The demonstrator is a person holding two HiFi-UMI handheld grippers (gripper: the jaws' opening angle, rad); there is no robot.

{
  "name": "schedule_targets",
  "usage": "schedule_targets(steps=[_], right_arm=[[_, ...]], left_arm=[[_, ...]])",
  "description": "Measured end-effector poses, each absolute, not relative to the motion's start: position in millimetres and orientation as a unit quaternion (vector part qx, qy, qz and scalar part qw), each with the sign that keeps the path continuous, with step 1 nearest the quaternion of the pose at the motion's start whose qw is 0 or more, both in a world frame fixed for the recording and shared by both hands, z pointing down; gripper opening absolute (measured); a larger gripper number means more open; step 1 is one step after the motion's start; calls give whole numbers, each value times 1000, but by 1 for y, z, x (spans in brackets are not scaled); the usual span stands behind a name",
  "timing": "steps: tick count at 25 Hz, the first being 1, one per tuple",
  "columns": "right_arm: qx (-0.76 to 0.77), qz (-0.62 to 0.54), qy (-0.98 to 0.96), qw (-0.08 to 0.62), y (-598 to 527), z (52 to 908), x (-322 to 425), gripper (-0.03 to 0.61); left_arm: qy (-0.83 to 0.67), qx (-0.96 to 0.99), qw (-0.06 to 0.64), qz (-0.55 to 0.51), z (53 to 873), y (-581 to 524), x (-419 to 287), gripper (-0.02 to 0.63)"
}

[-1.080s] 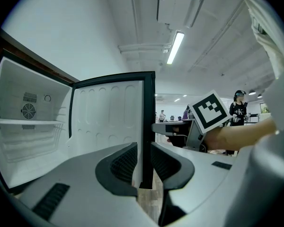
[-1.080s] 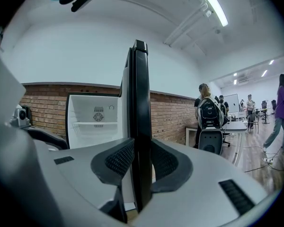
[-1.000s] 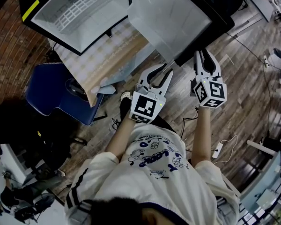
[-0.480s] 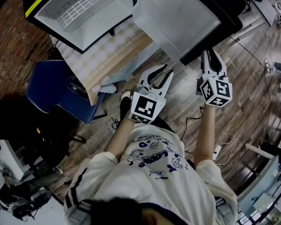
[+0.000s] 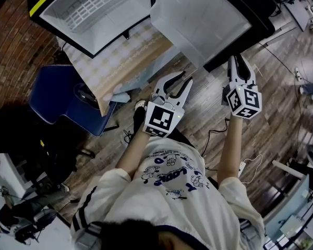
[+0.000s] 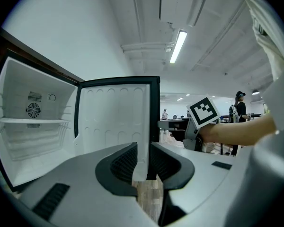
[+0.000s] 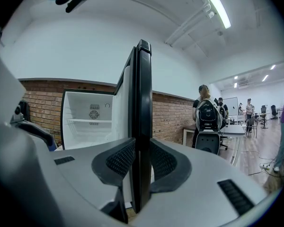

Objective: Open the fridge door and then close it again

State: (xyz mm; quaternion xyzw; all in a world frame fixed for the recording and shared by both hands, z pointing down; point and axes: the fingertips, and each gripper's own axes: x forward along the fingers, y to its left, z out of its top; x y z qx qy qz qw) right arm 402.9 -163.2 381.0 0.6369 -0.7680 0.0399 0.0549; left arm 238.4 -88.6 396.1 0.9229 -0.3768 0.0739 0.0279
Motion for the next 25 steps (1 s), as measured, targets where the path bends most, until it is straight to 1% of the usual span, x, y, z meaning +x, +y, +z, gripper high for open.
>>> schedule_targets(steps=[17,25], right_arm=[[624,35,-778,65,-154,382,392,101],[614,33,-786,67,-145,383,380,91]], left_arm=[[-377,923,29,72,395,-84,239,98],[-375,924,29,72,397,-78,242,98]])
